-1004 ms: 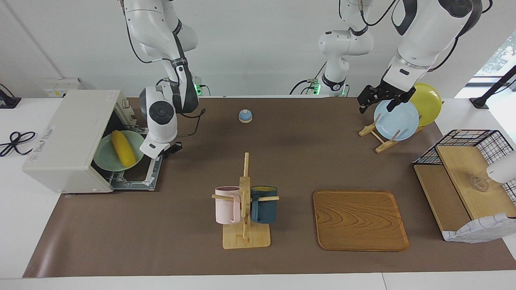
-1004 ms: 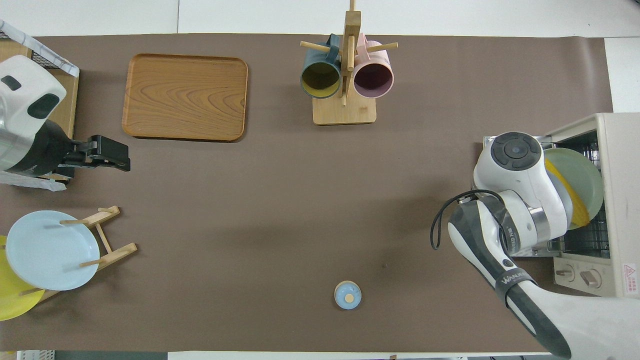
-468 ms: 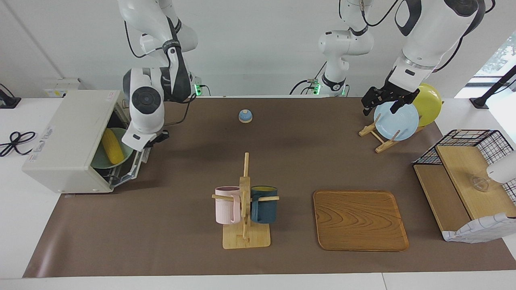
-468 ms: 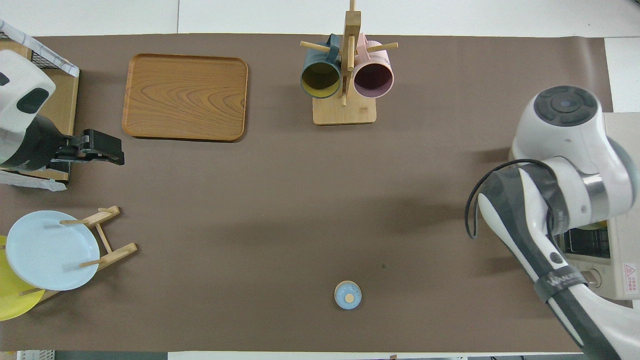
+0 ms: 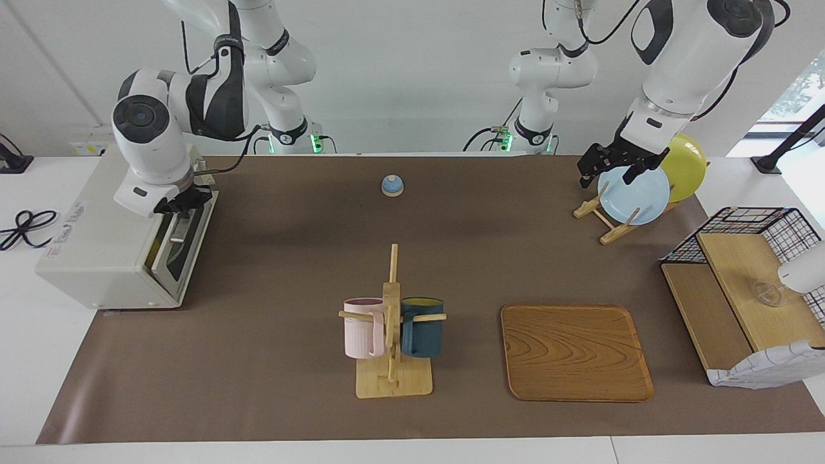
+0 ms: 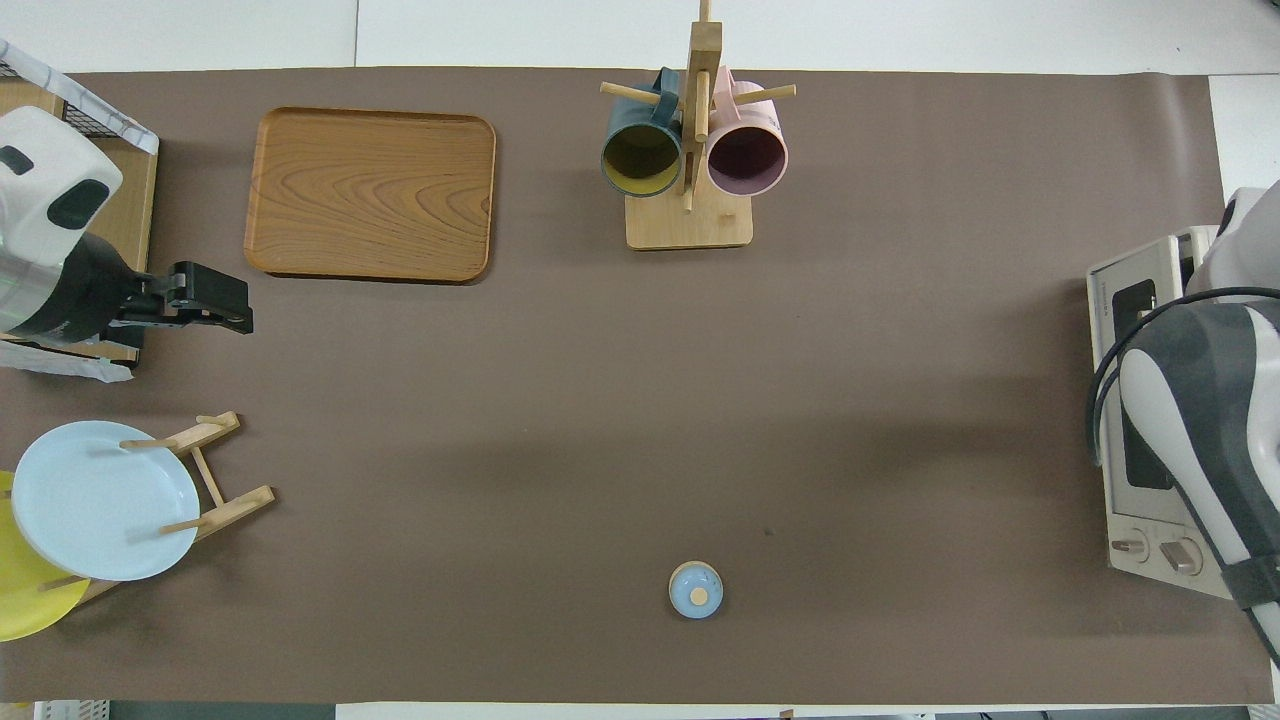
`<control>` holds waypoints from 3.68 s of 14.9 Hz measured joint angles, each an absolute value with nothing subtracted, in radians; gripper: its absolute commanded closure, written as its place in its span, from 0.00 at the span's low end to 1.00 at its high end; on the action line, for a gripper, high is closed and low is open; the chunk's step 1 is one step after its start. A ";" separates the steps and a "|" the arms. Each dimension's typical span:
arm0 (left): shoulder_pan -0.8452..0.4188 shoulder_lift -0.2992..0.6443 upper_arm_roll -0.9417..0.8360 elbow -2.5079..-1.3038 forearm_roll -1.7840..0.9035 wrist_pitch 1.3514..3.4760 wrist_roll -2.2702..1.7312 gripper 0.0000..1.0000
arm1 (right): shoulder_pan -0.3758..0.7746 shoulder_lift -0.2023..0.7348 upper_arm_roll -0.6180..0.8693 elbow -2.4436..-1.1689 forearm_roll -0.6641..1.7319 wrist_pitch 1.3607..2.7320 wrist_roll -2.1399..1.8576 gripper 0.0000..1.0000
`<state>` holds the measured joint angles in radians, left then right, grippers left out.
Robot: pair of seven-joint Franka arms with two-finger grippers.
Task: Put corn in oven
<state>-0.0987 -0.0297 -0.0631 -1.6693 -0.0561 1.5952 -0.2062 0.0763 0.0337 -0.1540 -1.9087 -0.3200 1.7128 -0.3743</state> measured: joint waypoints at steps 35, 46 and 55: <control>-0.098 -0.030 -0.063 -1.669 -0.056 1.595 -0.206 0.00 | 0.098 0.126 -0.142 -1.415 -0.011 1.387 -0.171 0.00; -0.098 -0.030 -0.063 -1.669 -0.056 1.595 -0.206 0.00 | 0.076 0.091 -0.144 -1.445 -0.009 1.384 -0.171 0.00; -0.098 -0.030 -0.063 -1.669 -0.056 1.595 -0.206 0.00 | 0.073 -0.026 -0.146 -1.579 -0.038 1.473 -0.171 0.00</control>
